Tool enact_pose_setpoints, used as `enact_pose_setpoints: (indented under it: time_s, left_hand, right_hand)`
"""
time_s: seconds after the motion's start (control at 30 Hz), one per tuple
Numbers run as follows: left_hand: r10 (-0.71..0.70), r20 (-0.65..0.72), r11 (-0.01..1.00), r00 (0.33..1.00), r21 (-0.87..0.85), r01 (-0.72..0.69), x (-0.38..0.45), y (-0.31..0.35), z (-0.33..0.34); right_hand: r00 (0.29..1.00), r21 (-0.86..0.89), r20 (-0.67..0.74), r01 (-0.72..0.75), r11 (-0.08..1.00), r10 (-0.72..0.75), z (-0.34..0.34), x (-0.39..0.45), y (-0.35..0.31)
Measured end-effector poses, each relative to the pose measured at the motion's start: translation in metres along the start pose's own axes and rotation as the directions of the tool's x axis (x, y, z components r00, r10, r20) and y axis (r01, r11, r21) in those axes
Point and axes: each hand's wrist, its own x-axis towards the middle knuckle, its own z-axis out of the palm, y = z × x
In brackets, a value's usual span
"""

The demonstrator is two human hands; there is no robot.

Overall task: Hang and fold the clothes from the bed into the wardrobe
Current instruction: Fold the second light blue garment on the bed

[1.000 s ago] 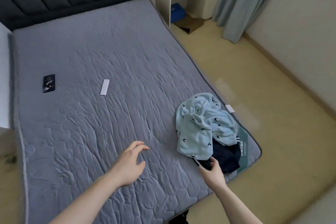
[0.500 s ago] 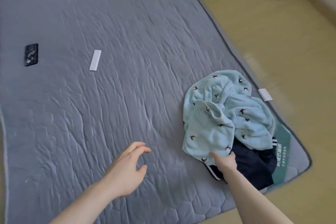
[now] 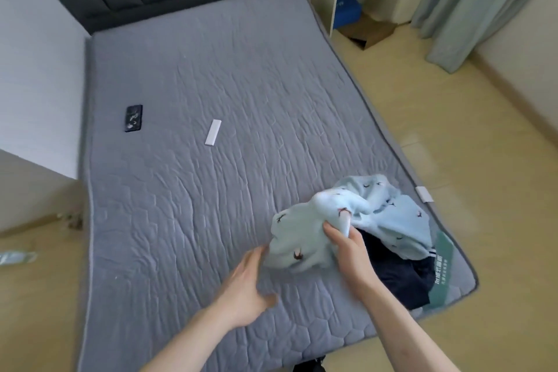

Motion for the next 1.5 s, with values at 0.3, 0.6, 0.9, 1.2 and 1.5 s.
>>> enact_pose_setpoints:
  time_s: [0.3, 0.6, 0.9, 1.2, 1.5]
  left_hand:
    - [0.142, -0.574, 0.842, 0.806, -0.358, -0.403, -0.139, 0.020, -0.127]
    - [0.078, -0.745, 0.733, 0.662, -0.408, -0.545, -0.271, -0.004, -0.294]
    - [-0.078, -0.663, 0.487, 0.744, -0.677, -0.552, -0.346, -0.008, -0.351]
    - [0.009, -0.611, 0.268, 0.792, -0.761, -0.590, -0.365, 0.034, -0.387]
    - [0.055, -0.812, 0.774, 0.582, -0.333, -0.538, -0.357, -0.065, -0.392]
  right_hand:
    - [0.968, -0.029, 0.110, 0.229, 0.973, -0.225, 0.131, -0.155, -0.163]
    - [0.951, -0.387, 0.078, 0.305, 0.870, -0.299, 0.218, -0.215, -0.149]
    - [0.913, -0.097, 0.059, 0.407, 0.908, -0.403, 0.289, -0.253, -0.166]
    - [0.834, -0.534, 0.538, 0.449, 0.716, -0.121, 0.368, -0.276, 0.005]
    - [0.911, -0.420, 0.300, 0.394, 0.818, -0.285, 0.389, -0.253, -0.059]
